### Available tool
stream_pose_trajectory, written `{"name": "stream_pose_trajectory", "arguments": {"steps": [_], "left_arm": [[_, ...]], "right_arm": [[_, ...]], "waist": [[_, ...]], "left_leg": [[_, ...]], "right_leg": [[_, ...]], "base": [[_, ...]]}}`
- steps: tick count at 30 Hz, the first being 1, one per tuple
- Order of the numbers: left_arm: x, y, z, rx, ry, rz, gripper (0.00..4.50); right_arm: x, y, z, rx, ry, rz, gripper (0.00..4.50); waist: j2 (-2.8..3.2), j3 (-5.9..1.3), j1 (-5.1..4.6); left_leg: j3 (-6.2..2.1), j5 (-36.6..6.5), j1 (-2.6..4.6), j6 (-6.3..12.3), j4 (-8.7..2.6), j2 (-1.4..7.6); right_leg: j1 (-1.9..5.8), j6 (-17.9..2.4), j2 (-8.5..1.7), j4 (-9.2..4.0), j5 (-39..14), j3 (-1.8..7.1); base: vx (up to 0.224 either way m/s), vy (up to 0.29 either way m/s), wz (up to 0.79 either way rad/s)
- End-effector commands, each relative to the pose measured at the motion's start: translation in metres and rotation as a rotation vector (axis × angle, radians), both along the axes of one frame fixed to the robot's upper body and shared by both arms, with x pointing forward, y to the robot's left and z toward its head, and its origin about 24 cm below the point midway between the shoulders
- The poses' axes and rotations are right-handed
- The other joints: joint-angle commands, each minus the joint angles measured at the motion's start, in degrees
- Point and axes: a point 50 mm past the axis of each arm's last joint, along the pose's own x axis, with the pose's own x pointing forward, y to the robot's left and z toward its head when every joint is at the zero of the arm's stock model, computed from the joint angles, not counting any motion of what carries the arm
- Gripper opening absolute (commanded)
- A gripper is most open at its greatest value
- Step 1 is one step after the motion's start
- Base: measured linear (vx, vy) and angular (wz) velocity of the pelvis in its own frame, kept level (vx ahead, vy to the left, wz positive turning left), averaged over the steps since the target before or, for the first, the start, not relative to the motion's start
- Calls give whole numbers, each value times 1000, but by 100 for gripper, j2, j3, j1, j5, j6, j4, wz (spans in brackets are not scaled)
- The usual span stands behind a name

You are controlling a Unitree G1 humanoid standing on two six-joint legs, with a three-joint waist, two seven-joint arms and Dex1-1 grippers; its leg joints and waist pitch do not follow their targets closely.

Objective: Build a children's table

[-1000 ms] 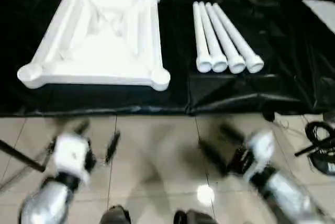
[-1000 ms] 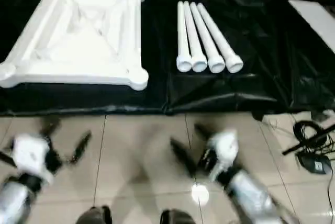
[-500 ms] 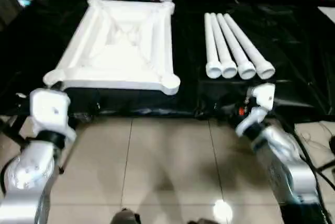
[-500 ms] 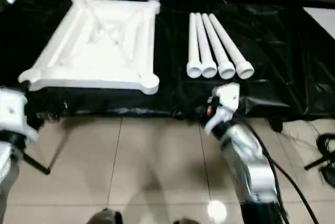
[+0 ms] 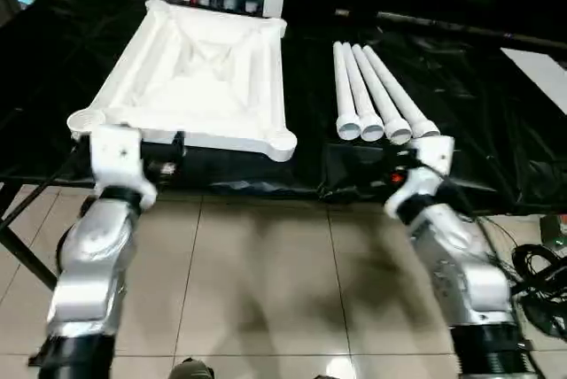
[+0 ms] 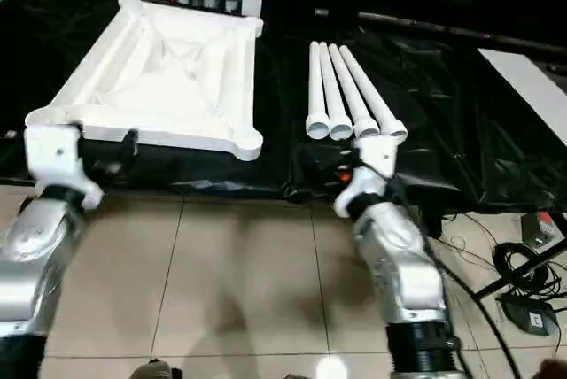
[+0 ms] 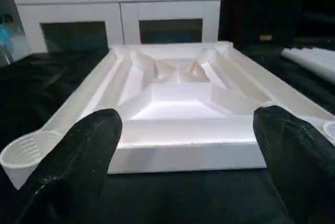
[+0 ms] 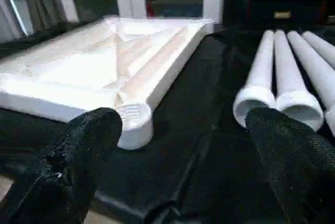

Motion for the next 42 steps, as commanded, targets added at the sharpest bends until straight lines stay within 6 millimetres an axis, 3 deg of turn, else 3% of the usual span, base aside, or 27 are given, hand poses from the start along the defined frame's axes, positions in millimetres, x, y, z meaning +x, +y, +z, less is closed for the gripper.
{"name": "stream_pose_trajectory", "arguments": {"steps": [1, 2, 3, 6, 8, 9, 12, 15, 22, 23, 24, 26, 27, 28, 29, 30, 31, 32, 33, 34, 35, 36, 38, 39, 40, 41, 42], "left_arm": [[-4, -14, -6, 47, 13, -61, 450], [-6, -18, -5, 57, 8, -82, 450], [-6, -21, -4, 61, 5, -92, 450], [-6, -26, -10, 35, 27, -101, 450], [-6, -23, -14, 39, 38, -80, 450], [-6, -21, -16, 44, 43, -64, 450], [-7, -17, -18, 67, 47, -29, 450], [-5, -19, -16, 55, 38, -17, 450], [0, -27, -12, 48, 32, -57, 450], [-2, -25, -16, 39, 45, -56, 450], [-2, -24, -16, 38, 47, -56, 450], [-3, -22, -19, 36, 60, -54, 450], [-3, -20, -21, 42, 66, -50, 450], [-3, -20, -21, 42, 66, -50, 450], [-3, -19, -21, 43, 67, -48, 450], [-4, -16, -22, 38, 70, -36, 450], [-4, -15, -23, 32, 71, -31, 450], [-4, -15, -23, 27, 72, -28, 450], [-5, -12, -25, 2, 73, -9, 450], [-6, -11, -26, -3, 72, -5, 450], [-6, -11, -26, -7, 71, -2, 450], [-7, -9, -28, -16, 68, 8, 450], [-9, -7, -30, -33, 61, 17, 450], [-11, -5, -32, -43, 63, 26, 450], [-11, -5, -32, -43, 63, 26, 450], [-15, -1, -34, -50, 61, 36, 450], [-16, 0, -35, -52, 60, 37, 450]], "right_arm": [[-2, -1, -14, -36, 43, -31, 442], [-1, 1, -11, -30, 33, -30, 442], [0, 2, -8, -27, 23, -27, 442], [4, 1, -5, -4, 13, -52, 442], [4, 1, -5, 11, 15, -57, 442], [4, 2, -4, 18, 14, -54, 442], [5, 5, 0, 5, -14, -35, 442], [5, 6, 1, -3, -22, -34, 442], [-2, 4, -4, -10, -20, -41, 442], [-3, 4, -5, -18, -17, -50, 442], [-4, 3, -5, -19, -17, -51, 442], [-4, 3, -5, -14, -17, -58, 442], [-4, 2, -5, -8, -13, -73, 442], [-4, 2, -5, -8, -13, -73, 442], [-4, 2, -6, -12, -8, -76, 442], [-6, 4, -6, -13, -10, -65, 442], [-6, 4, -5, -12, -11, -63, 442], [-6, 4, -5, -12, -12, -62, 442], [-7, 3, -5, 7, -17, -90, 442], [-7, 3, -5, 12, -19, -101, 442], [-7, 2, -5, 17, -20, -111, 442], [-7, -1, -4, 24, -29, -158, 442], [-8, -11, -5, 55, -21, -272, 442], [-9, -17, -5, 86, -20, -320, 442], [-9, -17, -5, 86, -20, -320, 442], [-12, -19, -7, 91, -8, -338, 442], [-13, -19, -8, 85, -2, -329, 442]], "waist": [[89, -291, -14], [279, -308, -8], [193, -305, -35], [230, -310, -16], [438, -300, -4], [345, -261, -31], [278, -259, -44], [352, -233, -39], [446, -294, -31], [536, -387, 130], [503, -340, 18], [575, -342, -6], [721, -378, -42], [721, -378, -42], [771, -442, -319], [734, -440, -341], [698, -411, -351], [640, -353, -336], [453, -264, -265], [268, -207, -37], [315, -252, 69], [288, -259, 93], [337, -252, 78], [583, -230, 18], [652, -272, -20], [812, -265, -147], [860, -432, -389]], "left_leg": [[-118, -1405, 110, -264, -416, 180], [-140, -1426, 126, -341, -431, 189], [-146, -1422, 102, -353, -441, 191], [-122, -1373, 121, -319, -414, 174], [-141, -1551, 146, -381, -430, 165], [-139, -2103, 184, -401, -463, 172], [-133, -2827, 281, -272, -478, 158], [-105, -2892, 377, -97, -521, 137], [-78, -2478, 467, 94, -603, 147], [-200, -1588, -18, 844, -512, -63], [-306, -1104, -158, 1306, -414, -102], [-383, -707, -134, 1554, -368, -142], [-416, -533, 209, 1605, -395, -58], [-416, -533, 209, 1605, -395, -58], [-923, -58, 1069, 2131, -412, 491], [-1193, 386, 1283, 2733, -372, 819], [-1190, 528, 1207, 2970, -362, 831], [-1006, 381, 1026, 3000, -387, 714], [-503, -570, 585, 2288, -295, 149], [-156, -1453, 267, 1494, 176, -453], [-272, -1326, 172, 1239, 398, -385], [-441, -806, -155, 895, 619, -301], [-500, -511, -240, 694, 576, -267], [-451, -260, -40, 599, 71, -132], [-384, -184, 60, 567, -106, -98], [-565, -858, 154, 587, -428, 49], [-929, -1410, 901, 985, -479, 349]], "right_leg": [[79, -456, -411, -493, -1133, 266], [67, -499, -396, -474, -884, 263], [100, -541, -368, -441, -673, 246], [101, -650, -357, -422, -363, 251], [104, -670, -360, -413, -431, 249], [119, -611, -349, -488, -1041, 231], [178, -500, -339, -643, -2287, 202], [258, -570, -312, -752, -2646, 151], [437, -1056, -262, -675, -1431, 108], [913, -619, -599, -879, -1651, -139], [1030, -592, -606, -952, -1730, -290], [1125, -669, -550, -1035, -1769, -514], [994, -839, -391, -938, -1497, -594], [994, -839, -391, -938, -1497, -594], [244, -896, -69, -190, -895, -540], [-142, -434, -206, 215, -990, -336], [-245, -241, -269, 358, -901, -249], [-311, -101, -369, 368, -546, -68], [51, -355, -511, -235, -87, 179], [529, -509, -798, -789, -1773, 739], [728, -903, -1080, -906, -2389, 966], [1038, -1261, -1114, -881, -3052, 946], [1024, -1445, -980, -839, -2876, 808], [854, -1568, -632, -826, -2482, 388], [865, -1473, -498, -823, -2330, 205], [771, -1079, -123, -581, -1992, -41], [291, -1005, -21, -122, -1237, -194]], "base": [[0, 0, 0], [0, 0, 0], [0, 0, 0], [0, 0, 0], [0, 0, 0], [0, 0, 0], [0, 0, 0], [0, 0, 0], [39, 9, 0], [67, 31, 34], [67, 31, 34], [104, 42, 64], [108, 35, 65], [181, -17, 60], [203, -41, 31], [203, -41, 31], [130, -38, 8], [85, -64, 3], [85, -64, 3], [61, -82, 16], [78, -70, 17], [78, -70, 17], [82, -35, 3], [76, -25, 5], [101, 23, 3], [164, 55, 2], [164, 55, 2]]}}
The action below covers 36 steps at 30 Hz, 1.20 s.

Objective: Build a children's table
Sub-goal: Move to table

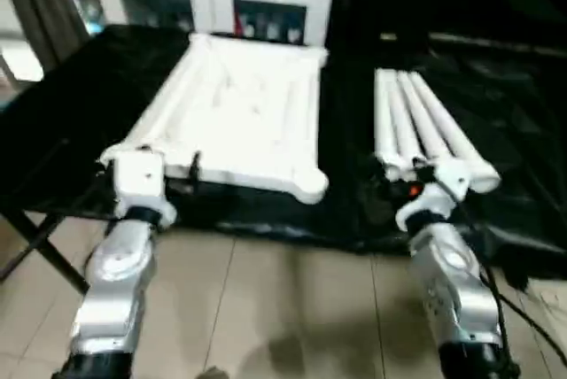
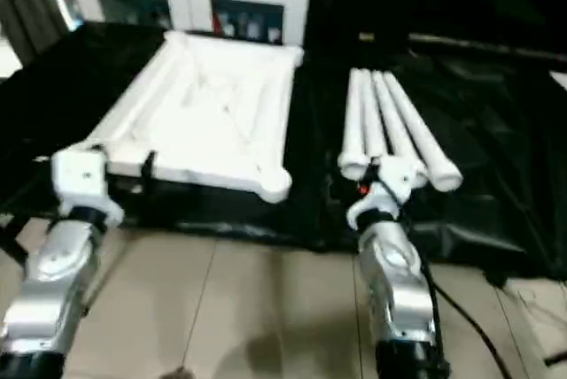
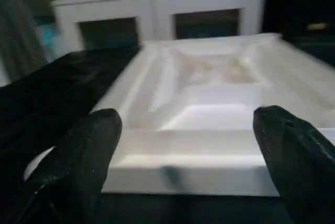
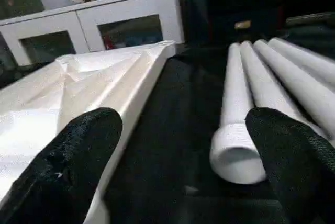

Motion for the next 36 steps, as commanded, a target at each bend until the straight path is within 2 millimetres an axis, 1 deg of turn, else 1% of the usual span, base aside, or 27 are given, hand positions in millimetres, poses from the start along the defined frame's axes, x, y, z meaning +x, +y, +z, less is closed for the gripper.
{"name": "stream_pose_trajectory", "arguments": {"steps": [1, 3, 4, 5, 6, 7, 8, 9, 10, 12, 13, 14, 15, 17, 19, 20, 21, 22, 24, 26, 27, 29, 32, 33, 34, 35, 36], "left_arm": [[-2, 1, 0, -15, -14, 2, 450], [-5, 2, -1, -13, -16, 0, 450], [-7, 3, -1, 2, -14, -10, 450], [-9, 3, -2, 23, -8, -29, 450], [-10, 2, -3, 37, -4, -43, 450], [-9, 1, -3, 51, -4, -55, 450], [-9, 0, -2, 60, -4, -63, 450], [-8, -1, -2, 63, -5, -68, 450], [-8, -1, -2, 63, -5, -69, 450], [-5, -4, -2, 61, -5, -72, 450], [-5, -5, -3, 60, -6, -73, 450], [-5, -6, -3, 57, -7, -77, 450], [-5, -6, -3, 54, -7, -79, 450], [-4, -8, -3, 57, -8, -90, 450], [-3, -8, -1, 60, -10, -97, 450], [-2, -8, 0, 59, -13, -99, 450], [-2, -8, 0, 58, -14, -100, 450], [-1, -8, 0, 58, -14, -100, 450], [-1, -9, 1, 58, -15, -103, 450], [0, -9, 0, 58, -13, -108, 450], [0, -11, 0, 55, -12, -117, 450], [0, -12, 0, 54, -11, -124, 450], [0, -14, -1, 53, -11, -128, 450], [0, -14, -1, 50, -12, -129, 450], [0, -15, -1, 50, -13, -129, 450], [-1, -15, -1, 50, -13, -130, 450], [-1, -15, -1, 50, -12, -131, 450]], "right_arm": [[-2, -4, 2, -14, -1, 7, 442], [-3, -3, 0, -42, 10, 40, 442], [-3, -1, 0, -83, 7, 70, 442], [-2, -1, 0, -116, 7, 95, 442], [-1, -1, 0, -121, 9, 98, 442], [0, -1, 1, -114, 6, 99, 442], [0, -2, 1, -109, 4, 99, 442], [1, -2, 2, -104, 2, 98, 442], [1, -2, 3, -103, 2, 97, 442], [1, 0, 3, -110, -1, 108, 442], [0, 1, 3, -111, -2, 117, 442], [0, 2, 3, -116, -5, 129, 442], [-1, 3, 3, -121, -7, 137, 442], [-1, 5, 3, -130, -7, 146, 442], [-1, 6, 3, -126, -5, 147, 442], [-2, 7, 3, -123, -4, 149, 442], [-2, 7, 3, -122, -4, 150, 442], [-2, 7, 3, -122, -4, 151, 442], [-3, 8, 3, -122, -2, 152, 442], [-4, 8, 2, -124, 0, 151, 442], [-5, 7, 3, -122, -4, 146, 442], [-6, 6, 4, -126, -6, 144, 442], [-6, 5, 4, -130, -4, 143, 442], [-6, 4, 4, -130, -4, 144, 442], [-6, 4, 4, -132, -3, 146, 442], [-5, 4, 4, -135, -3, 149, 442], [-5, 5, 4, -141, -3, 154, 442]], "waist": [[214, -385, -316], [94, -327, -408], [40, -353, -422], [-147, -275, -387], [-374, -291, -183], [-323, -279, -75], [-348, -309, -7], [-308, -306, 2], [-217, -262, 9], [63, -217, -108], [167, -229, -209], [283, -299, -300], [239, -375, -429], [115, -272, -414], [-77, -270, -452], [-339, -272, -271], [-324, -264, -65], [-317, -307, -24], [-271, -306, -9], [15, -252, -28], [321, -308, -334], [255, -421, -473], [135, -328, -451], [-112, -322, -450], [-244, -308, -394], [-363, -261, -151], [-420, -385, -84]], "left_leg": [[-640, -1054, 830, 1212, -713, 694], [-690, -641, 785, 2476, -695, 803], [-645, -477, 800, 2569, -672, 733], [-265, -723, 488, 2268, -589, 370], [139, -1142, -37, 1594, -195, -207], [128, -1020, -135, 1358, 163, -289], [-66, -432, -455, 861, 499, -125], [-107, -72, -578, 590, 475, -101], [-117, 64, -534, 510, 356, -34], [-37, -199, -170, 468, -507, 203], [-230, -695, -55, 521, -659, 345], [-469, -1083, 425, 697, -691, 510], [-851, -1604, 783, 1484, -724, 774], [-669, -1360, 651, 2154, -741, 707], [-353, -1344, 500, 2063, -686, 345], [69, -1543, 16, 1532, -283, -172], [-7, -967, -149, 1017, 353, -185], [-114, -341, -445, 652, 549, -162], [-133, -9, -555, 525, 456, -140], [-86, 354, -344, 520, -147, 39], [-480, -61, 241, 815, -650, 405], [-944, -834, 823, 1823, -647, 807], [-667, -219, 692, 2594, -638, 659], [-289, -352, 515, 2274, -521, 239], [-67, -804, 240, 1925, -443, -38], [73, -1108, -85, 1360, 242, -415], [-126, -454, -410, 815, 569, -239]], "right_leg": [[-512, -730, -127, 228, -578, -35], [-804, 27, -319, 534, -163, 65], [-851, 75, -352, 493, 4, 90], [-629, -118, -487, 5, 373, 260], [11, -349, -724, -526, -719, 718], [203, -604, -1107, -734, -1618, 1032], [462, -1058, -1281, -776, -2431, 1113], [485, -1322, -1121, -725, -2115, 963], [398, -1451, -1069, -749, -2052, 834], [204, -1184, -357, -625, -1835, 148], [139, -962, -167, -392, -1591, 19], [-234, -862, -47, -50, -1205, -64], [-648, -295, -140, 507, -504, -18], [-810, 77, -240, 605, -75, 27], [-653, -120, -414, 97, 400, 186], [-83, -394, -716, -472, -573, 664], [241, -927, -1329, -882, -2692, 1141], [495, -1125, -1256, -787, -2941, 1083], [489, -1436, -1056, -722, -2142, 982], [276, -1605, -618, -669, -1534, 501], [-158, -918, 36, -16, -1012, -68], [-714, -289, -139, 578, -590, 0], [-983, 226, -251, 698, 45, 47], [-797, -125, -453, 71, 664, 269], [-472, -209, -560, -175, 488, 463], [16, -537, -1079, -729, -1544, 1084], [370, -1142, -1291, -666, -1971, 1221]], "base": [[190, 33, 8], [152, 12, 4], [111, -9, 0], [75, -64, 3], [75, -64, 3], [79, -73, 6], [99, -44, -1], [99, -44, -1], [106, -28, -2], [113, 18, 6], [158, 65, 4], [180, 55, 1], [180, 55, 1], [133, 12, 1], [115, -16, -1], [84, -77, 9], [84, -77, 9], [107, -74, 3], [139, -26, -2], [142, 32, 8], [155, 65, 3], [209, 51, 9], [156, 6, 6], [125, -21, 2], [110, -91, 4], [100, -80, 6], [100, -80, 6]]}}
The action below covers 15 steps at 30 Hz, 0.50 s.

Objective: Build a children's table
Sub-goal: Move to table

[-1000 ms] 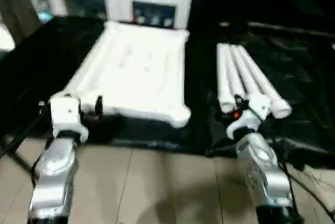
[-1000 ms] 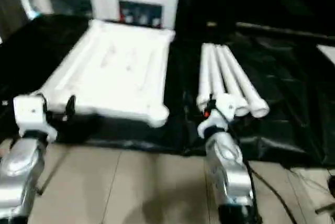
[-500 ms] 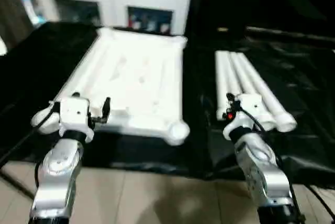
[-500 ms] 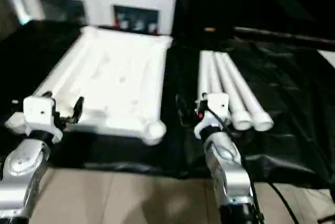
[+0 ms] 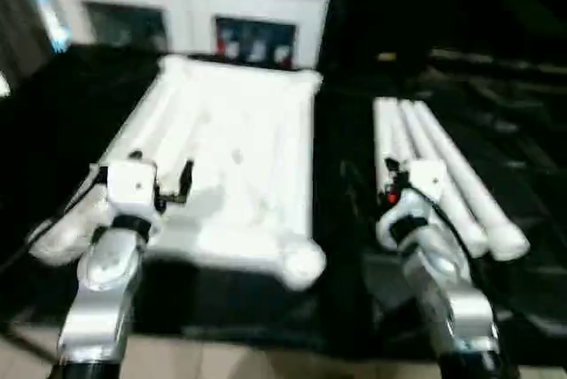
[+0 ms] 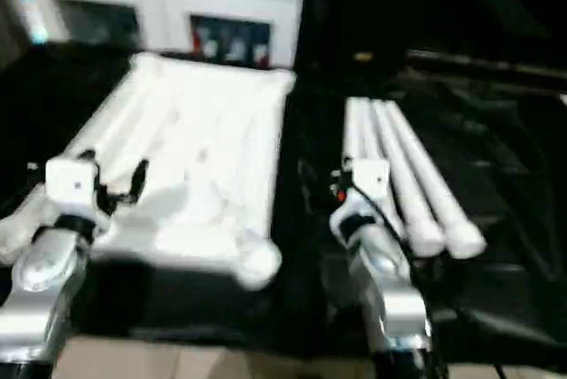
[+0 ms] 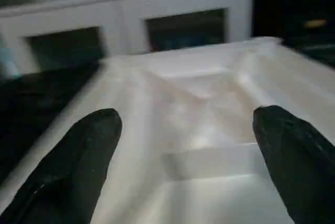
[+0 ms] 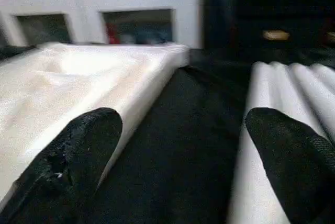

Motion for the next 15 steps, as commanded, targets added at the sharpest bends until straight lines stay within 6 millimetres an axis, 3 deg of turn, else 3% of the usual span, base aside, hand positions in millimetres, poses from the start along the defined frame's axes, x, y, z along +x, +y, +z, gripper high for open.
{"name": "stream_pose_trajectory", "arguments": {"steps": [1, 2, 3, 4, 5, 6, 7, 8, 9, 10, 11, 12, 15], "left_arm": [[-1, 6, 4, 17, -16, 5, 450], [-2, 5, 6, 5, -27, -11, 450], [-3, 4, 6, -1, -30, -19, 450], [-5, 1, 5, 20, -12, -79, 450], [-5, 0, 5, 26, -5, -96, 450], [-7, -3, 7, 44, -4, -160, 450], [-7, -5, 9, 48, -3, -216, 450], [-7, -5, 9, 48, -3, -216, 450], [-9, -11, 14, 38, 7, -342, 450], [-9, -16, 17, 75, 23, -448, 450], [-10, -18, 18, 103, 34, -507, 450], [-9, -20, 19, 141, 37, -562, 450], [-8, -24, 23, 194, 39, -712, 450]], "right_arm": [[2, 3, 5, -12, -13, 18, 442], [3, 4, 6, -24, -17, 35, 442], [3, 4, 7, -30, -19, 43, 442], [4, 5, 8, -46, -23, 79, 442], [4, 6, 8, -51, -24, 89, 442], [4, 6, 11, -75, -35, 140, 442], [3, 7, 13, -93, -42, 191, 442], [3, 7, 13, -93, -42, 191, 442], [2, 7, 17, -106, -54, 277, 442], [0, 6, 21, -120, -55, 359, 442], [-1, 5, 23, -131, -52, 405, 442], [-2, 4, 25, -144, -49, 454, 442], [-5, 1, 31, -186, -33, 587, 442]], "waist": [[-111, -332, 213], [-43, -285, 233], [116, -279, 207], [203, -305, 228], [355, -325, 225], [323, -371, 94], [307, -397, 112], [259, -382, 174], [214, -350, 241], [220, -333, 270], [210, -309, 297], [197, -227, 306], [187, -163, 308]], "left_leg": [[-116, 79, -585, 369, 216, 143], [-186, 1000, -706, -123, 49, 242], [-178, 1911, -695, -256, -433, 360], [-121, 2337, -564, -247, -685, 420], [-193, 2427, -416, -79, -803, 566], [-331, 3538, -137, 218, -587, 804], [-310, 3711, -156, 260, -558, 757], [-195, 3517, -226, 201, -563, 658], [-121, 2787, -323, 42, -632, 611], [-101, 2308, -354, -41, -675, 607], [-75, 1748, -348, -102, -716, 623], [-19, 374, -316, -263, -836, 677], [69, -728, -282, -457, -941, 712]], "right_leg": [[907, -1204, -1100, -929, -2194, 977], [818, -1712, -887, -720, -187, 692], [654, -1768, -538, -502, 1048, 309], [548, -1576, -321, -412, 1435, 112], [412, -1281, -163, -299, 1645, 20], [133, -943, -129, -168, 2048, 43], [162, -944, -178, -190, 2163, 82], [212, -973, -232, -250, 2314, 143], [297, -1044, -288, -286, 2246, 181], [323, -1070, -305, -311, 2062, 185], [319, -1078, -312, -357, 1768, 191], [287, -1145, -330, -451, 839, 213], [248, -1107, -370, -565, -514, 225]], "base": [[121, -44, 0], [119, -32, -7], [119, -32, -7], [106, 9, -6], [112, 30, -5], [112, 30, -5], [71, 37, -3], [0, 0, 0], [0, 0, 0], [0, 0, 0], [0, 0, 0], [0, 0, 0], [-62, -15, 4]]}}
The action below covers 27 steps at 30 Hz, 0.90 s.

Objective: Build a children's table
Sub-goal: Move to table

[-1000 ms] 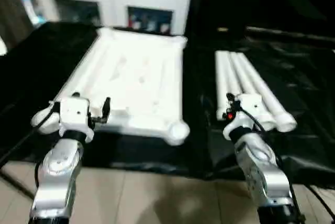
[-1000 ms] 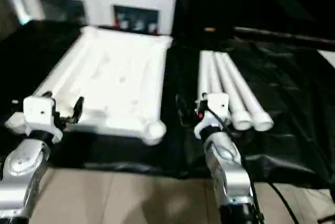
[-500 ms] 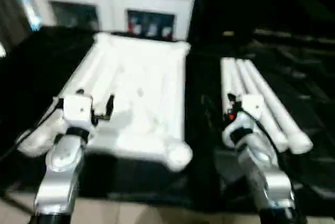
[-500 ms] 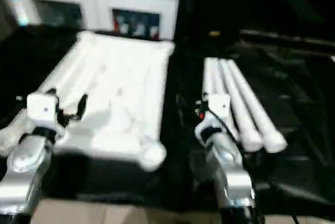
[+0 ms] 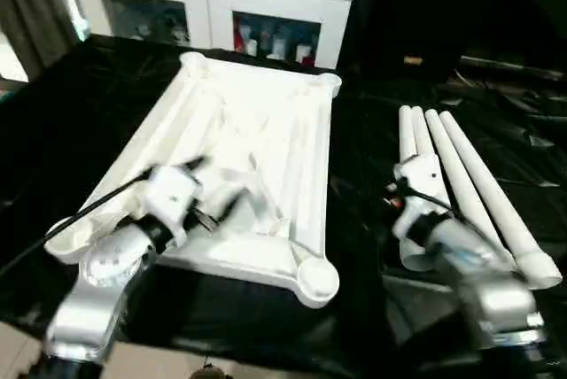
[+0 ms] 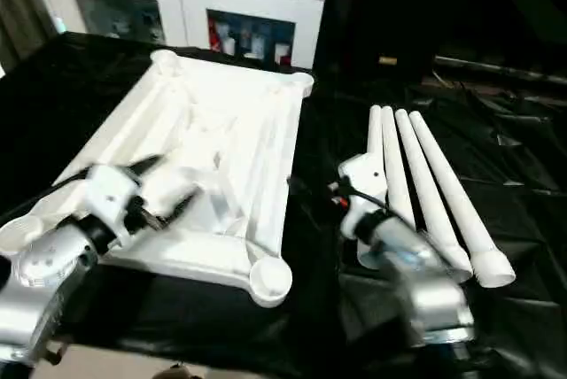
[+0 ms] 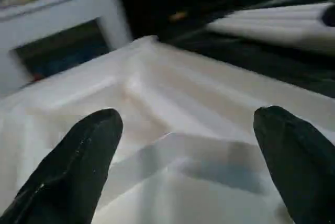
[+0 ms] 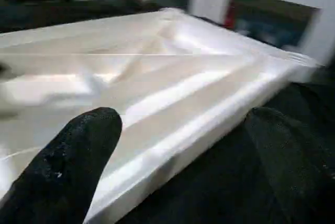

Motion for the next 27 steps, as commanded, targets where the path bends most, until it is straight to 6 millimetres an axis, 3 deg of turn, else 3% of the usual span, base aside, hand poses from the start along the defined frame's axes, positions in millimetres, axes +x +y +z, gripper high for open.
{"name": "stream_pose_trajectory", "arguments": {"steps": [1, 2, 5, 6, 7, 8, 10, 12, 13, 14, 17, 21, 23, 24, 27], "left_arm": [[-2, -7, 3, 29, 46, -165, 450], [-2, -7, 4, 47, 58, -209, 450], [-5, -7, 7, 97, 141, -359, 450], [-6, -6, 7, 113, 170, -400, 450], [-8, -7, 8, 134, 195, -441, 450], [-10, -8, 8, 149, 212, -470, 433], [-13, -11, 7, 183, 244, -551, 422], [-19, -15, 7, 194, 316, -658, 410], [-19, -15, 7, 194, 316, -658, 394], [-19, -15, 6, 216, 348, -684, 384], [-18, -12, 1, 327, 393, -685, 371], [-19, -10, -3, 432, 462, -678, 336], [-19, -10, -5, 450, 484, -666, 335], [-18, -11, -6, 444, 485, -667, 295], [-18, -11, -8, 448, 486, -669, 294]], "right_arm": [[-2, 0, 11, -15, 18, 132, 442], [-3, -1, 13, -23, 30, 170, 442], [-8, -7, 16, -83, 56, 272, 442], [-10, -9, 17, -105, 68, 304, 442], [-12, -12, 17, -132, 78, 331, 442], [-14, -13, 17, -153, 85, 350, 447], [-19, -16, 19, -190, 113, 405, 450], [-24, -17, 21, -214, 144, 457, 450], [-24, -17, 21, -214, 144, 457, 450], [-25, -17, 21, -231, 156, 475, 450], [-29, -14, 22, -264, 173, 514, 450], [-32, -12, 22, -292, 188, 542, 450], [-33, -11, 20, -300, 192, 543, 450], [-33, -11, 20, -304, 192, 542, 450], [-35, -9, 19, -310, 194, 546, 450]], "waist": [[32, -155, -4], [45, -138, 16], [44, -143, 5], [51, -151, 15], [13, -155, 1], [40, -171, 21], [19, -178, 19], [16, -236, 27], [16, -236, 27], [16, -239, 16], [5, -222, 15], [18, -185, 16], [20, -179, 10], [23, -184, 18], [24, -197, 17]], "left_leg": [[-63, -1603, 134, -7, -585, 379], [-42, -1838, 170, -75, -597, 390], [-22, -1722, 136, -157, -612, 415], [-13, -1641, 136, -142, -610, 414], [-1, -1557, 129, -119, -605, 415], [5, -1398, 131, -89, -595, 416], [22, -1182, 112, -16, -581, 425], [43, -769, 100, 95, -538, 423], [43, -769, 100, 95, -538, 423], [68, -523, 103, 199, -517, 414], [77, -622, 97, 244, -521, 419], [73, -1026, 123, 73, -555, 442], [75, -1080, 124, 33, -558, 442], [71, -1083, 130, 1, -558, 446], [73, -1003, 119, 3, -552, 442]], "right_leg": [[167, -1036, -511, -521, -856, 296], [136, -955, -538, -577, -1479, 310], [114, -847, -542, -582, -1697, 308], [110, -843, -531, -568, -1590, 304], [110, -854, -523, -565, -1485, 306], [110, -887, -531, -539, -1286, 303], [124, -961, -537, -518, -960, 306], [140, -1103, -521, -442, -242, 289], [140, -1103, -521, -442, -242, 289], [124, -1220, -490, -395, 248, 276], [137, -1259, -510, -419, 123, 277], [111, -1178, -528, -482, -633, 295], [101, -1159, -526, -485, -728, 298], [98, -1163, -538, -492, -757, 301], [108, -1212, -528, -474, -546, 295]], "base": [[-69, -16, 0], [-63, -15, 1], [-21, -5, 0], [0, 0, 0], [0, 0, 0], [0, 0, 0], [0, 0, 0], [0, 0, 0], [0, 0, 0], [0, 0, 0], [0, 0, 0], [0, 0, 0], [0, 0, 0], [0, 0, 0], [0, 0, 0]]}}
